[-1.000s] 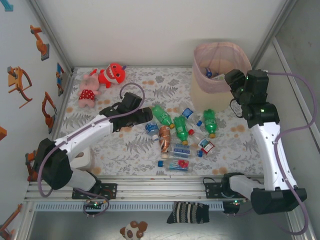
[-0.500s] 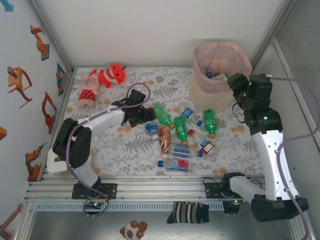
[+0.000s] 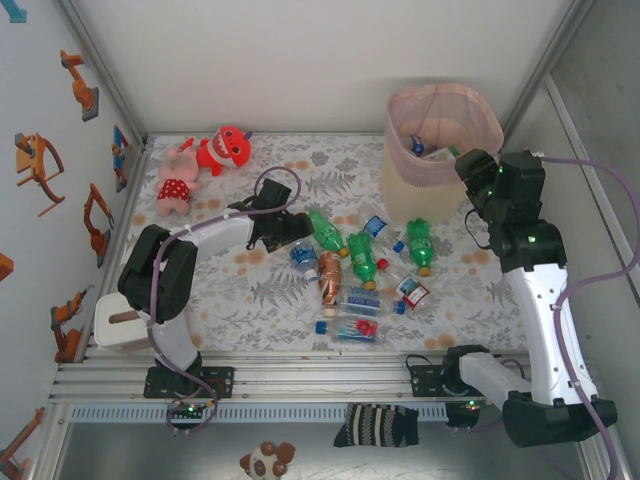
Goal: Put the plastic bottles in the bin
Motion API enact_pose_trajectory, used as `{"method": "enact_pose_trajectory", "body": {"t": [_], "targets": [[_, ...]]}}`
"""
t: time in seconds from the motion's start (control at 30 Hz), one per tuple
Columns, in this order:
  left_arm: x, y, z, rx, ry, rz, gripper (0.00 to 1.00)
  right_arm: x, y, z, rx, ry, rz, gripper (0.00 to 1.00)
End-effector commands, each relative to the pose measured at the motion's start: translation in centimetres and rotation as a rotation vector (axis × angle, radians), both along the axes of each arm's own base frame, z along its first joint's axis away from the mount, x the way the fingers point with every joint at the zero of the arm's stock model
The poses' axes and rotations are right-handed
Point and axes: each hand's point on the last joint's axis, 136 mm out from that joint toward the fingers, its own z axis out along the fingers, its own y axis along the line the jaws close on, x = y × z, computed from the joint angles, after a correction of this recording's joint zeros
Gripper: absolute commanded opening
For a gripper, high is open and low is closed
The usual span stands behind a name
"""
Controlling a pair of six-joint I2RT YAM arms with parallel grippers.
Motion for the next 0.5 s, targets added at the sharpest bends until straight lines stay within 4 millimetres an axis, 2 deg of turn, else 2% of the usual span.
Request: {"method": "enact_pose_trajectory", "body": {"t": [0.0,0.33,0.47], "targets": [[0.2,-0.2,-1.1,-0.039,0.022,0.015,0.79,-0.4,-0.2,-0.2,-0.015,0.005,-0.007,0.69],[0.4,-0.1,-2.5,-0.063,0.043,0.033,0.77,-0.8,-0.3,-0.3,-0.017,0.015,-0.010,0.68],[0.5,0.0,-2.5,-0.085,0.036,0.039,0.71,-0.8,-0.2,-0.3,-0.011,0.016,-0.009,0.68]]}}
